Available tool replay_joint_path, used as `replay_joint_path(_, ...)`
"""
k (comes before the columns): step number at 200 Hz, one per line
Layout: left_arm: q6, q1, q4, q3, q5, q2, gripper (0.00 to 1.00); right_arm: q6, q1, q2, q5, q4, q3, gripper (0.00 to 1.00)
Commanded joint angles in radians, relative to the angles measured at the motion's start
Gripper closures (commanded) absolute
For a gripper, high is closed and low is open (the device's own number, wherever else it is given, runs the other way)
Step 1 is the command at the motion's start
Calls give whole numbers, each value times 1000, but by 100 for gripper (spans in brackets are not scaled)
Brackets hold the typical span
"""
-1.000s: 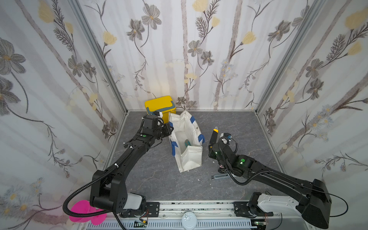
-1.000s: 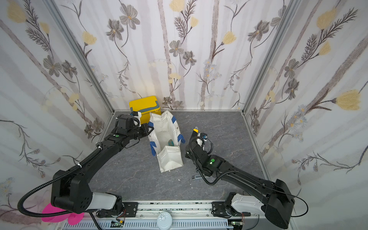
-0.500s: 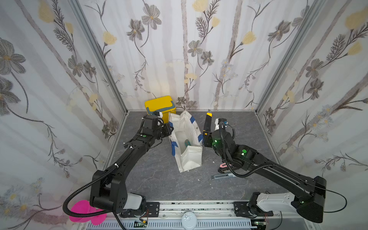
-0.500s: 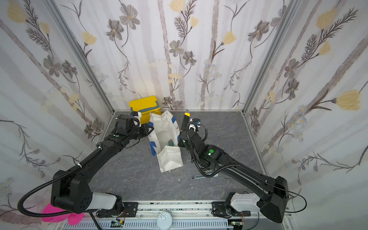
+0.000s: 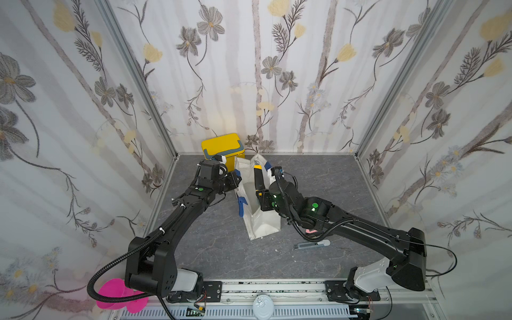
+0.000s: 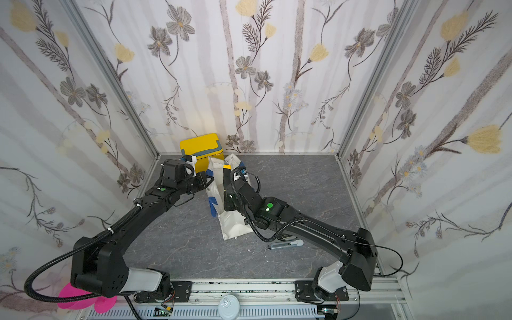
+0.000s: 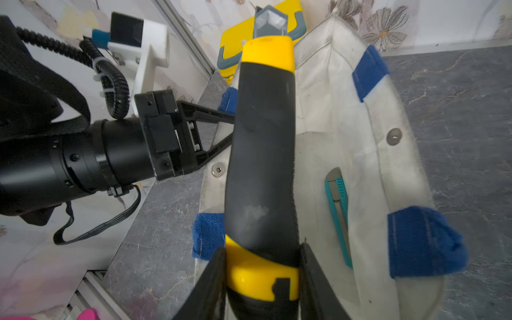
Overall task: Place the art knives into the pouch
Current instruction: Place the utility knife in the pouch.
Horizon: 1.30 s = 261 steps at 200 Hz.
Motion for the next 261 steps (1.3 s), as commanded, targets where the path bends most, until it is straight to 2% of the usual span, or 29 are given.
replay_joint_path(1,-17,1,36,3,19,-7,100,-13,1,27,-55,-4,26,73)
replay_joint_path(42,-17,2,34,-1,14,-13,100,-10,-2,52,-28,-9,27,73)
replay_joint_path(85,-17,1,33,2,14,-16,100,18,-45,84,-55,-30,24,72)
replay_joint_path(96,-17,1,33,0,14,-18,100,17,-52,86,-63,-24,26,67)
replay_joint_path(115,-15,2,32,0,13,-17,100,15,-57,85,-67,-14,28,65)
replay_joint_path(133,-15,1,33,-1,13,-16,100,13,-57,83,-75,-7,29,59)
replay_joint_path(146,-15,2,34,0,12,-15,100,12,-57,84,-78,-7,27,58)
replay_joint_path(167,-15,1,34,-1,12,-16,100,12,-62,83,-84,-7,24,45)
replay_joint_path(192,-16,2,36,-3,13,-15,100,13,-62,70,-83,-7,20,35)
replay_joint_path(208,-15,1,36,-5,14,-11,100,16,-62,52,-74,-3,17,21)
replay_joint_path(223,-12,2,36,-6,17,-10,100,12,-63,28,-47,3,2,12)
replay_joint_path(261,-12,1,39,-7,14,-15,100,22,-83,-73,63,-4,-64,1)
